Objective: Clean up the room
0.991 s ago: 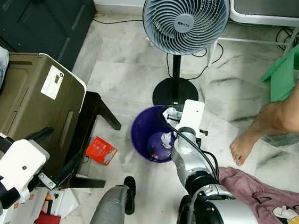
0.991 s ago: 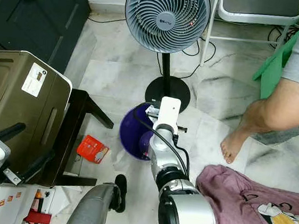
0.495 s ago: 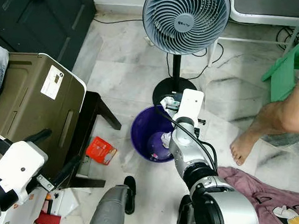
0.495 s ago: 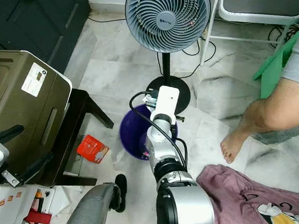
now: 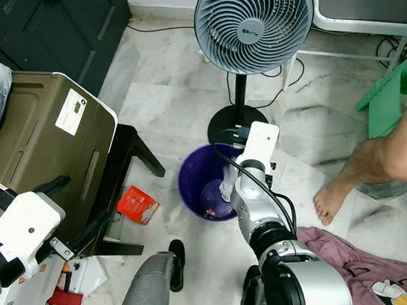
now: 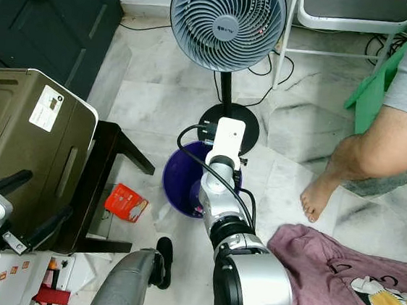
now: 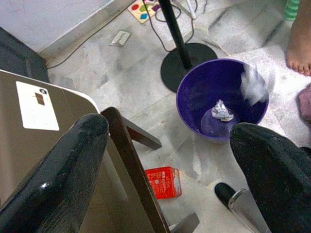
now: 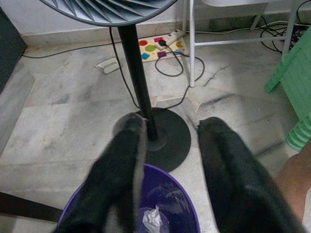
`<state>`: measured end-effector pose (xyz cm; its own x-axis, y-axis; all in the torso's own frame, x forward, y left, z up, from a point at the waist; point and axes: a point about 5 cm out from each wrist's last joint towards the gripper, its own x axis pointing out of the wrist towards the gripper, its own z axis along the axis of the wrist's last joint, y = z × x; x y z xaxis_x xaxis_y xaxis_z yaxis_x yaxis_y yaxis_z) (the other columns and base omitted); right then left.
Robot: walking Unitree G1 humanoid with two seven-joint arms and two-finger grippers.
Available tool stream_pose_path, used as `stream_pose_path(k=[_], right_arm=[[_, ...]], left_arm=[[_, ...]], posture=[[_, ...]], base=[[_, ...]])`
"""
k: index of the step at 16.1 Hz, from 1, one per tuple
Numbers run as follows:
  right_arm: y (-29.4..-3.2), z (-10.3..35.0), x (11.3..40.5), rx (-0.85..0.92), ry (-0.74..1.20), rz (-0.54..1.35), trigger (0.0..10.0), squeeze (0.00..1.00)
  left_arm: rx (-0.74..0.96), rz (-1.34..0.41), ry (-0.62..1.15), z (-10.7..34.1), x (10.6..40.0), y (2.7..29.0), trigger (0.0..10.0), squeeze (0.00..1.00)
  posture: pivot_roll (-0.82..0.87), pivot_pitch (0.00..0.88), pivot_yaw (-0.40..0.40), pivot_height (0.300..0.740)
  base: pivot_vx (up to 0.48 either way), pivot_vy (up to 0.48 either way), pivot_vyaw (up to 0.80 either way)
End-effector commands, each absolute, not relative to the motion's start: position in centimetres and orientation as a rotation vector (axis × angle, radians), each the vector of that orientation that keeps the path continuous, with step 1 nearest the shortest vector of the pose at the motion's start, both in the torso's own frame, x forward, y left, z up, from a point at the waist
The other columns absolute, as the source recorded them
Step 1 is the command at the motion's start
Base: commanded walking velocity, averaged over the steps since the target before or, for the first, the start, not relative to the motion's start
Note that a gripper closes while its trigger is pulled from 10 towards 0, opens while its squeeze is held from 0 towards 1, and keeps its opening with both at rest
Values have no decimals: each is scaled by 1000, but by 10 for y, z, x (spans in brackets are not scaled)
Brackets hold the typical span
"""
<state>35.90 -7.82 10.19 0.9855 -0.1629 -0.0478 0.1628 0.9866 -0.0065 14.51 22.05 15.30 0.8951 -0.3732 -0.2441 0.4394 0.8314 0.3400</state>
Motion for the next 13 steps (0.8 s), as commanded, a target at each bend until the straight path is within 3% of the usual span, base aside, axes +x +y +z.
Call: stream_pose_path(k=[1, 7, 13], right_arm=[[-72, 92, 353, 7, 85, -157, 10000, 1000], [-68, 100, 357, 41, 66, -117, 10000, 1000], [-57, 92, 346, -2, 47, 121, 10000, 1000]], left_arm=[[408, -431, 200, 151, 142, 223, 10000, 0], [394, -436, 183, 148, 148, 218, 10000, 0], [309, -410, 35, 143, 191, 188, 10000, 0]], posture=[[408, 365, 206, 740], [368, 347, 194, 740], [224, 235, 107, 740]], base=[[0, 0, 0], [0, 0, 0], [0, 0, 0]])
